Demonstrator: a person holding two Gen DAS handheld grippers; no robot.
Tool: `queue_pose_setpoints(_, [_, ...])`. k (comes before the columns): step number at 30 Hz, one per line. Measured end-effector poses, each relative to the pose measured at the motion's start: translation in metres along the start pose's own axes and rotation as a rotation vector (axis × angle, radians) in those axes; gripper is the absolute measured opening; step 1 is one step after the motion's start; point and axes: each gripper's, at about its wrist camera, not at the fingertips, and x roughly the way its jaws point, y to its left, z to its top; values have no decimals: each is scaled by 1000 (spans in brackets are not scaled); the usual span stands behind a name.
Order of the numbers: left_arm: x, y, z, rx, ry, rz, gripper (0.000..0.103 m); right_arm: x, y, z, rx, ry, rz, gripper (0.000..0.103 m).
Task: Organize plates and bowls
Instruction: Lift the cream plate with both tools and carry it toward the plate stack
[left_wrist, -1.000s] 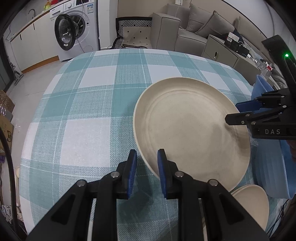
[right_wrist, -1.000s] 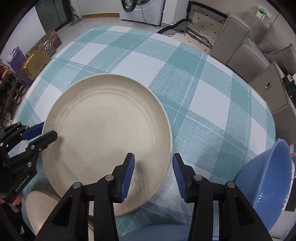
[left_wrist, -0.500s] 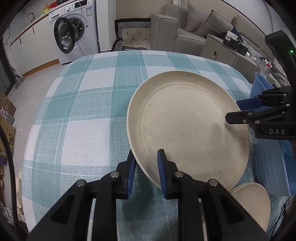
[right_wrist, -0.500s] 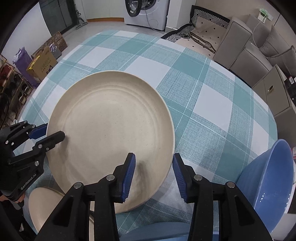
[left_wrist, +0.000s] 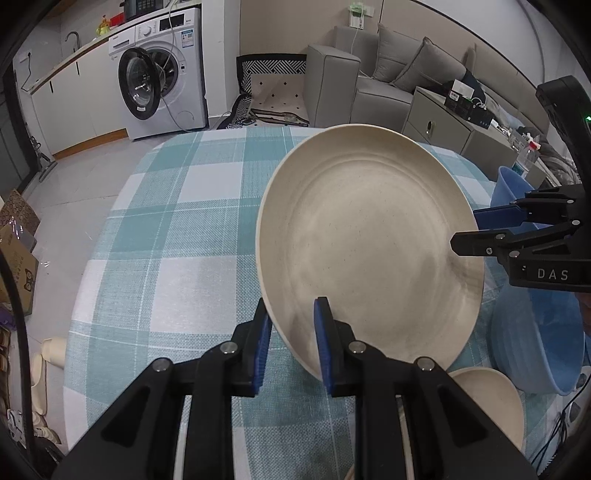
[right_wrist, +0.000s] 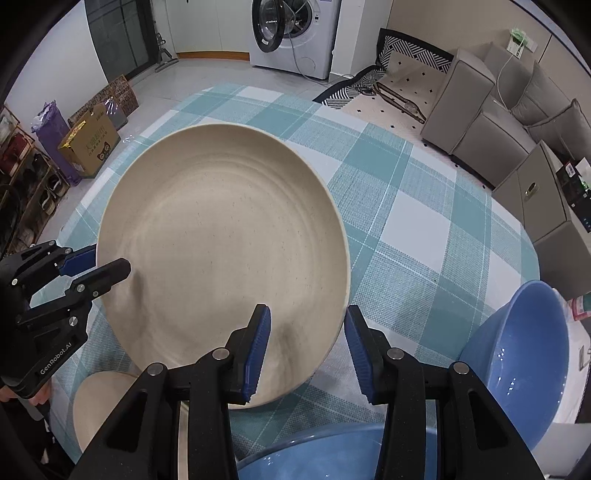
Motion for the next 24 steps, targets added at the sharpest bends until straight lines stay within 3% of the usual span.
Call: queue_pose_setpoints(24, [-62, 4, -15, -4, -105, 12, 21, -71, 37, -29, -37, -101, -39, 43])
